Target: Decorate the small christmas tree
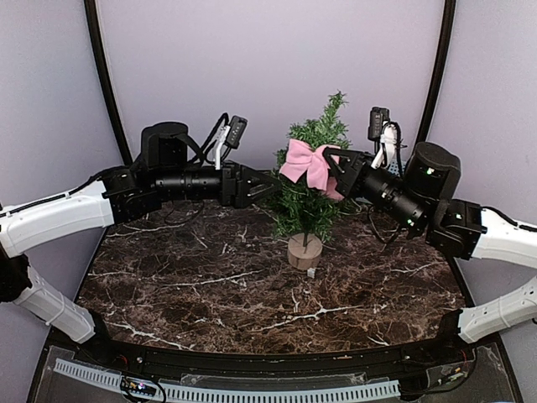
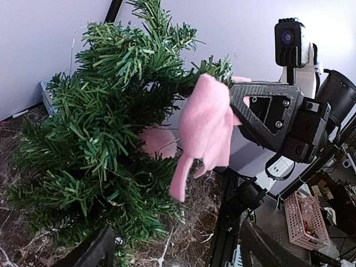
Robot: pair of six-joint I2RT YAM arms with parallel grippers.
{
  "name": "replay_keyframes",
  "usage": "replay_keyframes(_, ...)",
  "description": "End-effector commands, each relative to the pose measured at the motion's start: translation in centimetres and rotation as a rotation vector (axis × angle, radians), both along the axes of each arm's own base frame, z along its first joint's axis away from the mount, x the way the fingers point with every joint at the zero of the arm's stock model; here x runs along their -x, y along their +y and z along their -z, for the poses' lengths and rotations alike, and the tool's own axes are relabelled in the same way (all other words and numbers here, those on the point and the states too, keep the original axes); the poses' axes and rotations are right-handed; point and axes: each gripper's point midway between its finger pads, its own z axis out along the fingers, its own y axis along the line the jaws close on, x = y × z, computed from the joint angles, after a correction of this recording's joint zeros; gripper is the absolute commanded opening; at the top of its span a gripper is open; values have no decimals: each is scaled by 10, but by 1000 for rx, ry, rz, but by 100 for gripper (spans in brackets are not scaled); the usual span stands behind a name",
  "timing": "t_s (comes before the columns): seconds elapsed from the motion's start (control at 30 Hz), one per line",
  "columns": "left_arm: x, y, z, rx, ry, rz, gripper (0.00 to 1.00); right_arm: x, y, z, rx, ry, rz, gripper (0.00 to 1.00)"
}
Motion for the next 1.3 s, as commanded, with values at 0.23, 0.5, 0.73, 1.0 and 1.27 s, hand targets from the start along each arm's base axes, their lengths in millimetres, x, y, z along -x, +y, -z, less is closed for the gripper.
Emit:
replay_keyframes(0.23, -7, -13, -25, 93, -47, 25, 70, -9, 2, 4, 45, -31, 25, 0)
replay_keyframes(0.5, -15, -21, -28, 112, -62, 17, 62, -13, -1, 15, 77, -15, 46, 0)
replay_keyframes(0.73, -27, -28, -26, 108, -64, -11, 47, -15, -6, 21, 94, -1, 60, 0)
replay_keyframes(1.0, -36, -32, -16, 94, -40, -38, 23, -19, -9, 27, 108, 4, 80, 0)
replay_keyframes(1.27, -45, -33, -15, 87, -35, -77, 5, -21, -11, 11, 110, -43, 91, 0)
